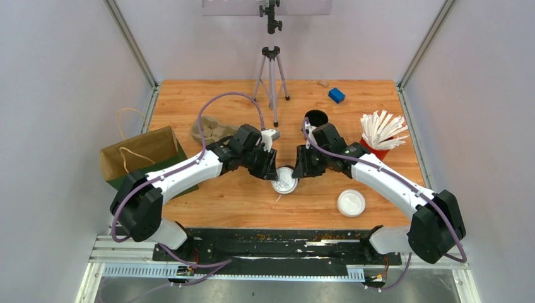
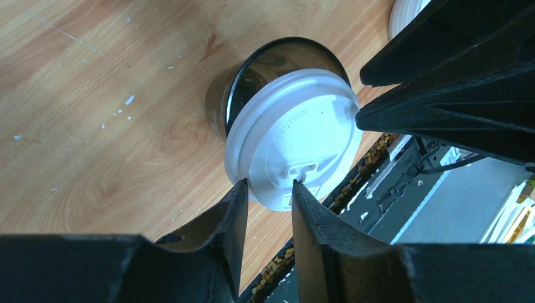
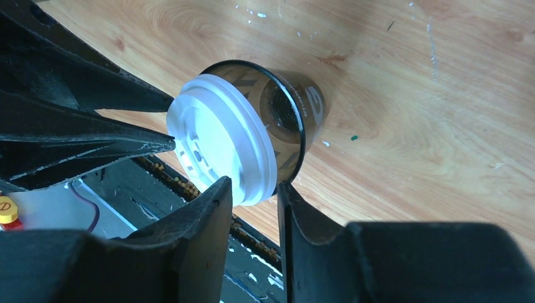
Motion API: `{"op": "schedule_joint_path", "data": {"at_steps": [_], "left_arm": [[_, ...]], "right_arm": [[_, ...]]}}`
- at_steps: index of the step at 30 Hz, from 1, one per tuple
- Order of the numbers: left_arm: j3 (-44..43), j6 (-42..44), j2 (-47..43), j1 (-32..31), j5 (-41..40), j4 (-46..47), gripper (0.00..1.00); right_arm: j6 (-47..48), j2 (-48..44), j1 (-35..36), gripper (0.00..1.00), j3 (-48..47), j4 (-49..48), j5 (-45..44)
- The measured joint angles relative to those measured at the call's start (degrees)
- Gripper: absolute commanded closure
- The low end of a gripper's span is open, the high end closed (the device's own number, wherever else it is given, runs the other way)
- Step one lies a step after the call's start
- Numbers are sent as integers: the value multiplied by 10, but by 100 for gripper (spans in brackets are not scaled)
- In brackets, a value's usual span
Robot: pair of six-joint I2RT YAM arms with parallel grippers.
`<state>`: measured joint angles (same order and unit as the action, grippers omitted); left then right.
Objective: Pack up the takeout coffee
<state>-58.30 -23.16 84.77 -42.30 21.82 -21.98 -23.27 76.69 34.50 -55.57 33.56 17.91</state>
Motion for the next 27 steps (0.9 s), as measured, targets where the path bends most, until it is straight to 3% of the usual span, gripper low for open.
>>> {"op": "schedule_joint_path", "data": {"at_steps": [4,11,24,27], "left_arm": [[-3,-1,0,0,4,2,61],[-3,-2,0,0,6,6,61],[-20,-1,19,0,2,0,61],[-34,-1,19,0,-3,-4,56]], "right_arm": [[12,-5,0,50,-14,14,-18],[60,3,0,36,-33,23,-22],[138,85,-10,56,-79,40,18],[142,92,-12,59,-90,40,17]]}}
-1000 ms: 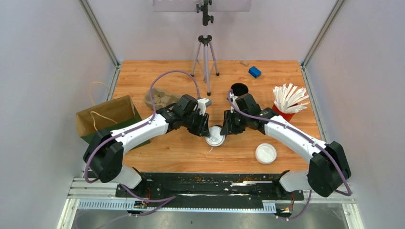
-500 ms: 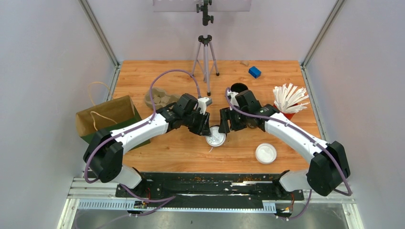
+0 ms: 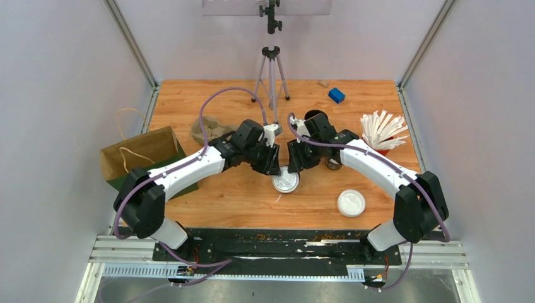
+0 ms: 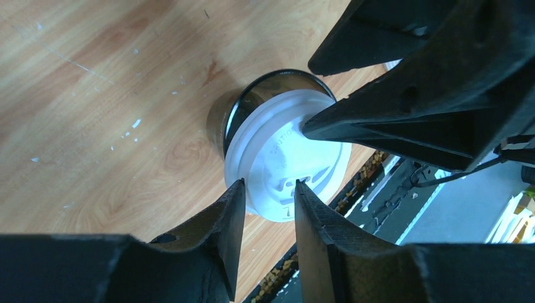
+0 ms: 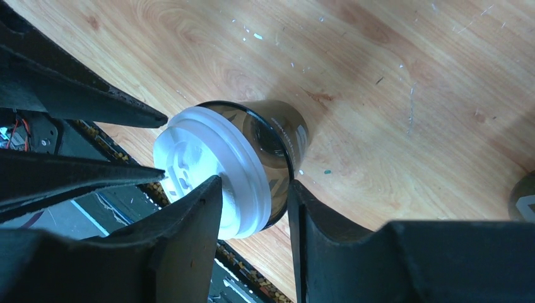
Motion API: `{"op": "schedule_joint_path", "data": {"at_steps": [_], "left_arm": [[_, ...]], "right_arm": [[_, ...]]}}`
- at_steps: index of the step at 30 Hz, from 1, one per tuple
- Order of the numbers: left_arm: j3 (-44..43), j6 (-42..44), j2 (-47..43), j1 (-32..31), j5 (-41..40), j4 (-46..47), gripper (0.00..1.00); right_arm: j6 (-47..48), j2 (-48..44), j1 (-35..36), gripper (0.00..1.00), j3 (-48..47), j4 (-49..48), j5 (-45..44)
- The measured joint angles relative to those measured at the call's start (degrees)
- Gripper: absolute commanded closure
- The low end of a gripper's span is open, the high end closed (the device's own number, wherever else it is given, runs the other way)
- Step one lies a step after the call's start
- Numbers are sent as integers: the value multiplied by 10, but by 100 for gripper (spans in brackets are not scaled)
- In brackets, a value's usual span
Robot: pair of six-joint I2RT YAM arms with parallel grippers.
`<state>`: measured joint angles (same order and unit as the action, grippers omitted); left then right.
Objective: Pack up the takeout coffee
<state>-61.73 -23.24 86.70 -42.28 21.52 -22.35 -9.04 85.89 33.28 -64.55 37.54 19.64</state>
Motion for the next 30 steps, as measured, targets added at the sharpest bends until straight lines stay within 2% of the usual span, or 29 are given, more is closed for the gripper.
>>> {"op": "schedule_joint_path", "data": {"at_steps": [13,19,30], "left_arm": [[-2,-3,-18,0,-20,-36,49],[28,-24,-54,0,-3,-30,49],[42,-39,-43,0,9,-8,48]], "right_arm": [[2,11,-5,66,-7,1,0],[2,11,-8,66,-11,2,0],[2,17,-14,67,-14,2,-1]]}}
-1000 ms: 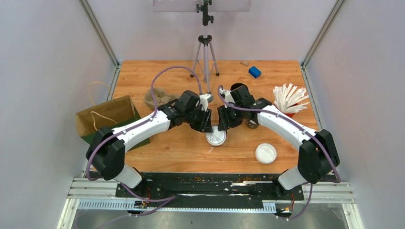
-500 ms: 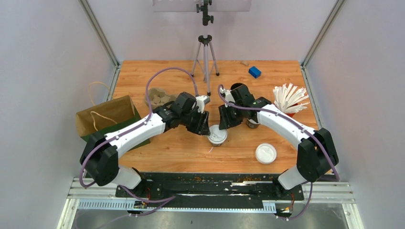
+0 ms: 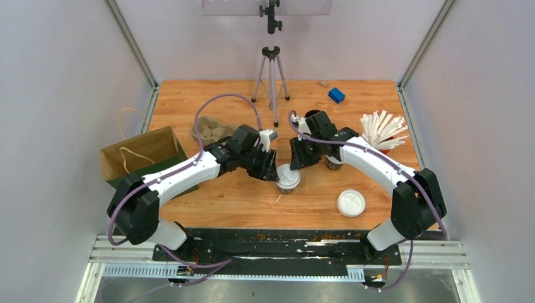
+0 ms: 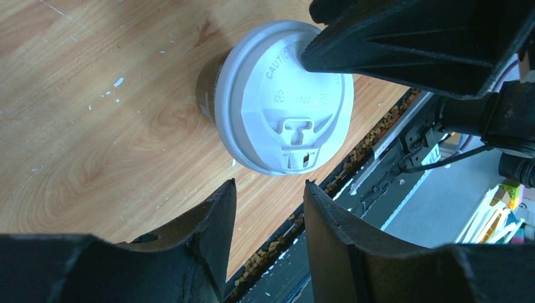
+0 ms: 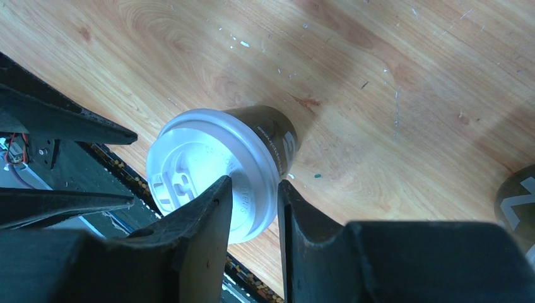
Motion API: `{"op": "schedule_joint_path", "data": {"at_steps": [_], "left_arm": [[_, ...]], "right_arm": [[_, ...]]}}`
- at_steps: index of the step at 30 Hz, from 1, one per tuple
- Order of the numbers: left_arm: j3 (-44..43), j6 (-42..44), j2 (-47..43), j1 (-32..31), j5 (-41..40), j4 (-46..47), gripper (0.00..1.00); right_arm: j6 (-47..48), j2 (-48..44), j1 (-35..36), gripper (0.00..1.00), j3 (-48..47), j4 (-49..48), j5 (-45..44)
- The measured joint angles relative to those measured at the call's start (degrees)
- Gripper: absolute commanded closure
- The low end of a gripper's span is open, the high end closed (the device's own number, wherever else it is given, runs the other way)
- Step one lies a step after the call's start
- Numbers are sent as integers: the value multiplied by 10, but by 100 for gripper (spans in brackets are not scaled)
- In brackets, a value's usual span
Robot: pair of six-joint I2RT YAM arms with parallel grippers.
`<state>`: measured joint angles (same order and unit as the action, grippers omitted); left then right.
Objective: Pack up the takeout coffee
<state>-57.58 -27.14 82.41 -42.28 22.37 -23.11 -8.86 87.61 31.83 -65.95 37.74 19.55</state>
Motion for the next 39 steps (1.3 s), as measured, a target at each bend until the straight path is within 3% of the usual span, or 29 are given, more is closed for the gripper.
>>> {"op": "schedule_joint_path", "data": {"at_steps": [25,33,39], "left_arm": [[-46,31,67,8,-19,0,51],[-46,52,74,8,-2,7,53],[-49,65,82,9,12,13,53]], "right_arm": [[-42,-7,-7,71,39,-52,34],[-75,-21,-9,55,52,-45,34],[-83,-32,-9,57,41,2,10]]}}
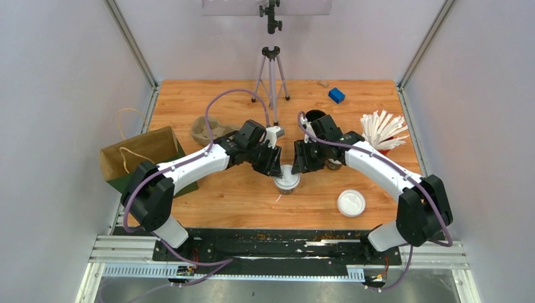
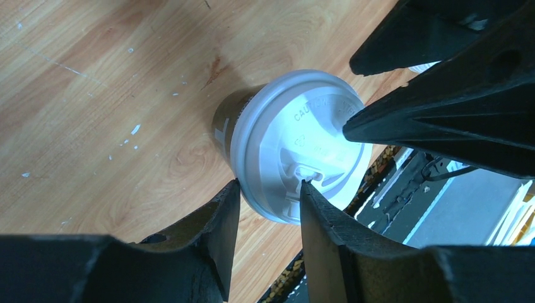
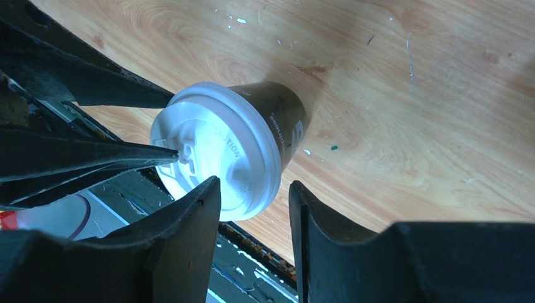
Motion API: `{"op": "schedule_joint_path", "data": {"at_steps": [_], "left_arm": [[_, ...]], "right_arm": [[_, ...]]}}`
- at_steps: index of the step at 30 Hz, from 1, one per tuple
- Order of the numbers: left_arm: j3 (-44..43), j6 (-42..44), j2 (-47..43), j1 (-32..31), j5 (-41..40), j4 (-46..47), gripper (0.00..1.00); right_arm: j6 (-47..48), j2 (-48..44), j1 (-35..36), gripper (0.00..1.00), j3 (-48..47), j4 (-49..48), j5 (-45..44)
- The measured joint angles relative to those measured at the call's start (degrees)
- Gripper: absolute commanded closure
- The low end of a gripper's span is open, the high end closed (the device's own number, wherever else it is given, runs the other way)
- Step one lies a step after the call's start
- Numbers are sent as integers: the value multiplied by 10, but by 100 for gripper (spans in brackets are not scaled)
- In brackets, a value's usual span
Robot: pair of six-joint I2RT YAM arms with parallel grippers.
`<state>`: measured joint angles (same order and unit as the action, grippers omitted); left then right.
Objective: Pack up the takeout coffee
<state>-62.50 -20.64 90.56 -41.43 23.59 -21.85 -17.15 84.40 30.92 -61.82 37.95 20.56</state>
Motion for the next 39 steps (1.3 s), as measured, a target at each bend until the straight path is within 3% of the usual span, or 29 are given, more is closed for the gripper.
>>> {"op": "schedule_joint_path", "data": {"at_steps": [12,39], "left_arm": [[-1,4,3,0,8,3,54],[-1,4,7,0,18,9,55]], "right_arm": [[-38,-56,2,64,-9,17,2],[-48,-24,23,69,-9,17,-22]]}}
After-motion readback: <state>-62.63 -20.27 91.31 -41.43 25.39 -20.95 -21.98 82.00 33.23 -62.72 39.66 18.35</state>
